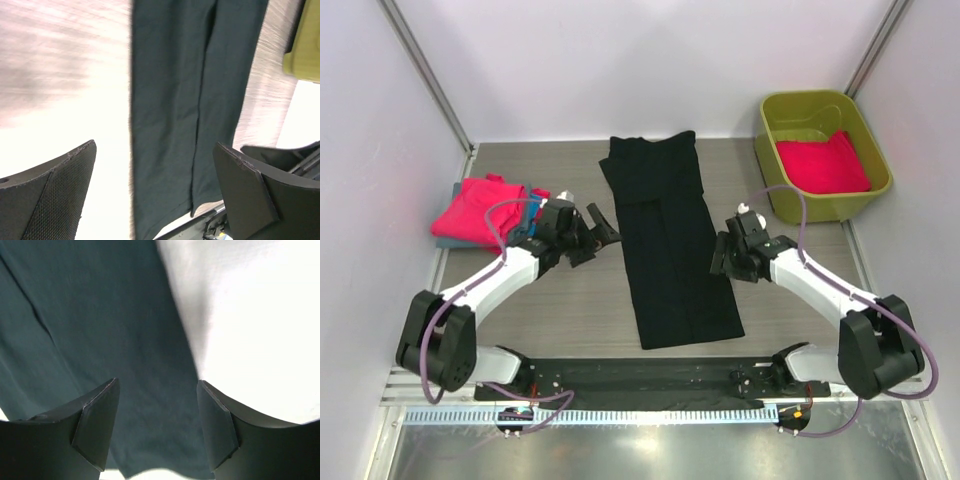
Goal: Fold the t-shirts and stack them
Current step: Fold the tshirt
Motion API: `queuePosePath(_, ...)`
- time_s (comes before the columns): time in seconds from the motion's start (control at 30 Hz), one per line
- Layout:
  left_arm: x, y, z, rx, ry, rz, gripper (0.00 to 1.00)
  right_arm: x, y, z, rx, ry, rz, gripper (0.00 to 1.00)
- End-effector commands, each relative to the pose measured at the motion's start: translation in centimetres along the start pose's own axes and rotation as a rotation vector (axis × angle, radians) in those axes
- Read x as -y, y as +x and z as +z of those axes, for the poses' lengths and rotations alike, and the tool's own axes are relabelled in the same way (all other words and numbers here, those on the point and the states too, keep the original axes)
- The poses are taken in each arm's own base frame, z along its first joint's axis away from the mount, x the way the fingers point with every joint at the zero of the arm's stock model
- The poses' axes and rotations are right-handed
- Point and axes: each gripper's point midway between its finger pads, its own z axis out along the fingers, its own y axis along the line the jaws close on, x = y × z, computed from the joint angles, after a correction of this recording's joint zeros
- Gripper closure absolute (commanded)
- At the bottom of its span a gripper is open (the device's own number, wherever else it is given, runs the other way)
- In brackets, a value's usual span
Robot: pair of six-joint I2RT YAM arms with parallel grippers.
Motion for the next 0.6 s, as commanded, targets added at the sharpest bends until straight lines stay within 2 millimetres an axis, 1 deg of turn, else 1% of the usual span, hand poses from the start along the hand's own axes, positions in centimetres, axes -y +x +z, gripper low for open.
queuePosePath(0.0,-0.5,-0.8,-1.9,0.072,-0.029,-0.038,0.0,0.3,1.3,-1.3,-0.002,0.033,0.032,0.31)
queuePosePath(0.03,-1.0,0.2,-1.9,0.054,-0.014,-0.038,0.01,0.6,2.0,-1.5,-0.023,0.051,0.026,0.31)
queuePosePath(0.1,0.0,1.4,-2.4,0.0,0.052,-0.049,0.0,1.1,3.2,-1.5,-0.058,0.078,0.022,0.33)
queuePosePath(0.13,0.1,2.3,-2.5,-0.032,0.065,-0.045,0.02,1.4,4.0,-1.7,-0.085,0.096,0.019,0.36)
queuePosePath(0.17,0.8,3.5,-2.7,-0.066,0.084,-0.025,0.05,1.5,4.6,-1.7,-0.097,0.1,0.023,0.36)
queuePosePath(0.2,0.6,4.4,-3.0,-0.084,0.067,-0.021,0.06,1.0,5.0,-2.1,-0.097,0.085,0.019,0.39)
queuePosePath(0.23,0.7,5.1,-3.2,-0.091,0.065,-0.008,0.07,1.1,5.3,-2.2,-0.096,0.095,0.028,0.39)
queuePosePath(0.27,0.4,6.3,-3.3,-0.106,0.055,0.001,0.11,1.2,5.7,-2.3,-0.095,0.102,0.033,0.4)
queuePosePath(0.3,0.7,7.9,-3.5,-0.122,0.052,0.028,0.12,1.4,5.7,-2.4,-0.088,0.109,0.04,0.41)
queuePosePath(0.33,1.0,8.7,-3.8,-0.127,0.06,0.024,0.12,1.5,5.9,-2.5,-0.082,0.115,0.058,0.42)
queuePosePath(0.37,1.0,9.6,-3.9,-0.138,0.059,0.031,0.14,1.9,6.5,-2.4,-0.097,0.121,0.062,0.43)
queuePosePath(0.4,0.8,11.3,-3.9,-0.162,0.051,0.058,0.15,2.0,6.9,-2.4,-0.107,0.121,0.067,0.43)
queuePosePath(0.47,0.5,12.9,-3.8,-0.18,0.03,0.064,0.17,2.4,8.0,-2.0,-0.136,0.13,0.07,0.42)
queuePosePath(0.5,0.2,14.6,-3.9,-0.211,0.023,0.091,0.18,2.5,8.4,-1.9,-0.146,0.132,0.066,0.42)
queuePosePath(0.53,-0.1,15.3,-3.6,-0.22,0.007,0.097,0.19,2.5,8.8,-1.6,-0.164,0.131,0.064,0.42)
queuePosePath(0.57,-0.1,16.4,-3.6,-0.242,0.003,0.116,0.2,2.6,9.3,-1.3,-0.177,0.137,0.062,0.43)
